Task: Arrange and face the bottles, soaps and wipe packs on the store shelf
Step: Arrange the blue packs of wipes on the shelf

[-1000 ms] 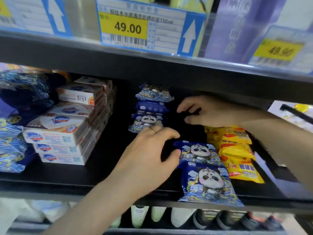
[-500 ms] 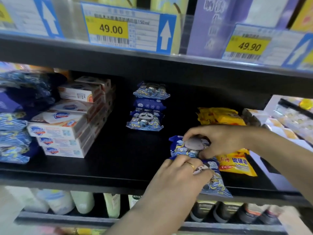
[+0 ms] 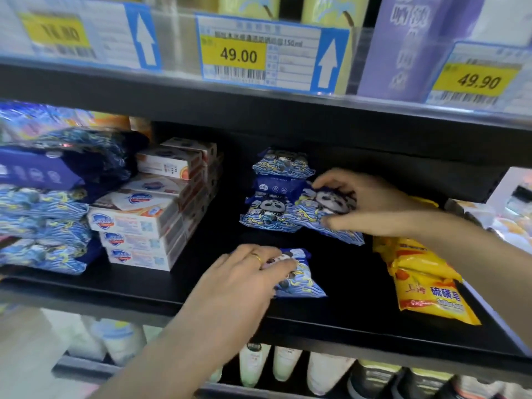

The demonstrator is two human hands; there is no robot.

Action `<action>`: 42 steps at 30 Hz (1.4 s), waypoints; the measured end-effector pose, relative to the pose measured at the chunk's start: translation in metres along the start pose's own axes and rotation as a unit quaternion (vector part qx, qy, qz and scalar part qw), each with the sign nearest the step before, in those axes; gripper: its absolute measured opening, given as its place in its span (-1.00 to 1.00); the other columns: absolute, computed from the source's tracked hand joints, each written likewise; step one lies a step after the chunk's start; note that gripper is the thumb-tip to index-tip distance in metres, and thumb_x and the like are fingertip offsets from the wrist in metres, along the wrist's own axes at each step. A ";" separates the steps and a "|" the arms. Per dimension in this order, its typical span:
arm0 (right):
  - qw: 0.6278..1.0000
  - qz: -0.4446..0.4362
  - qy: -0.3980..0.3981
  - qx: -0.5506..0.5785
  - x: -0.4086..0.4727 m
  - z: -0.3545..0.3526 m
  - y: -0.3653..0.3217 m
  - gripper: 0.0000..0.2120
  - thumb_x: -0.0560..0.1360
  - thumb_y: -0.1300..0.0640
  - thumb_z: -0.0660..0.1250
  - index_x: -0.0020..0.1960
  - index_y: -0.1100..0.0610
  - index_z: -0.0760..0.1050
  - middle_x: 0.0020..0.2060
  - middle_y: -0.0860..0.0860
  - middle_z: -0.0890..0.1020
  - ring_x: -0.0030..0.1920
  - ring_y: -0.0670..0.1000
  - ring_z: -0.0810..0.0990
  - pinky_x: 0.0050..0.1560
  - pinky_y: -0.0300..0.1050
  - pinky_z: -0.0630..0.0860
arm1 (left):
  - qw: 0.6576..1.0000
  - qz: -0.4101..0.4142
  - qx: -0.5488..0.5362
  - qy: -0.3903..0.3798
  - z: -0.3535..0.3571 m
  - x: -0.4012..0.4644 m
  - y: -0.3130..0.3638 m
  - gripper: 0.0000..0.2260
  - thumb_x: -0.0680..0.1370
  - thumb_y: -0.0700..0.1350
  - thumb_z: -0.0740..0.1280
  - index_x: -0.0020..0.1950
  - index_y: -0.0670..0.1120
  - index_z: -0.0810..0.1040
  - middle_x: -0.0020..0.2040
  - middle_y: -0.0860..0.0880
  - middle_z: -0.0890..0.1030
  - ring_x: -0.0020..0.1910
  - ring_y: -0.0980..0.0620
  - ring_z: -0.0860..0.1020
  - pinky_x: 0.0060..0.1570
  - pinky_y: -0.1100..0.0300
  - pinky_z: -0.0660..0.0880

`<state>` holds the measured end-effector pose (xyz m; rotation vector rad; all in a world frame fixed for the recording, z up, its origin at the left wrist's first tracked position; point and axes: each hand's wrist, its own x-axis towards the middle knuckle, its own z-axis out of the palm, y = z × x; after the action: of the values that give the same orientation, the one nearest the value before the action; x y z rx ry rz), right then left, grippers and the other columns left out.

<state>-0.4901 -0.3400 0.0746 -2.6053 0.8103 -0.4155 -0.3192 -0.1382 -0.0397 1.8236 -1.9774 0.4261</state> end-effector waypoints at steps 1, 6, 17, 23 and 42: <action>1.000 -0.003 0.015 -0.004 0.010 0.003 -0.005 -0.39 0.22 -0.14 0.50 0.25 -0.33 0.44 0.20 -0.22 0.58 0.18 -0.13 0.60 0.27 0.00 0.55 | 1.000 -0.005 0.002 0.002 0.003 0.005 -0.010 -0.38 0.35 -0.19 0.57 0.35 0.16 0.50 0.28 0.06 0.63 0.21 -0.02 0.60 -0.03 -0.02 0.65; 0.996 -0.015 0.056 -0.065 0.057 0.024 -0.026 -0.41 0.36 0.07 0.55 0.33 -0.17 0.47 0.15 -0.16 0.53 0.17 -0.05 0.56 0.03 -0.25 0.46 | 1.000 -0.016 -0.004 0.001 0.017 0.035 -0.045 -0.45 0.50 -0.23 0.46 0.45 0.11 0.51 0.38 0.02 0.58 0.32 -0.08 0.54 0.14 -0.11 0.59; 0.992 -0.013 0.054 -0.110 0.094 0.057 -0.010 -0.53 0.40 0.02 0.49 0.30 -0.04 0.57 0.26 -0.04 0.58 0.34 0.07 0.45 0.31 -0.08 0.44 | 0.999 0.003 -0.036 0.028 0.028 0.052 -0.063 -0.45 0.50 -0.19 0.46 0.46 0.11 0.50 0.43 0.04 0.54 0.38 -0.07 0.49 0.24 -0.11 0.52; 0.991 -0.017 0.059 -0.121 0.095 0.065 -0.009 -0.55 0.49 0.09 0.46 0.36 -0.04 0.54 0.34 -0.05 0.54 0.42 0.07 0.35 0.36 -0.12 0.32 | 0.998 -0.010 -0.059 0.011 0.024 0.051 -0.061 -0.46 0.55 -0.20 0.38 0.52 0.11 0.44 0.50 0.02 0.46 0.46 -0.06 0.40 0.35 -0.08 0.44; 0.991 -0.018 0.099 -0.092 0.073 0.073 -0.089 -0.59 0.49 -0.12 0.36 0.32 -0.35 0.42 0.20 -0.16 0.64 0.18 -0.01 0.63 0.20 -0.01 0.55 | 0.988 0.000 -0.126 0.087 -0.099 -0.039 -0.057 -0.61 0.56 -0.14 0.32 0.39 0.05 0.54 0.35 0.10 0.53 0.36 0.05 0.41 0.32 0.13 0.43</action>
<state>-0.3614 -0.2959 0.0615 -2.7838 0.9070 -0.6470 -0.2513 -0.0609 0.0238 1.5740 -1.8221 0.3081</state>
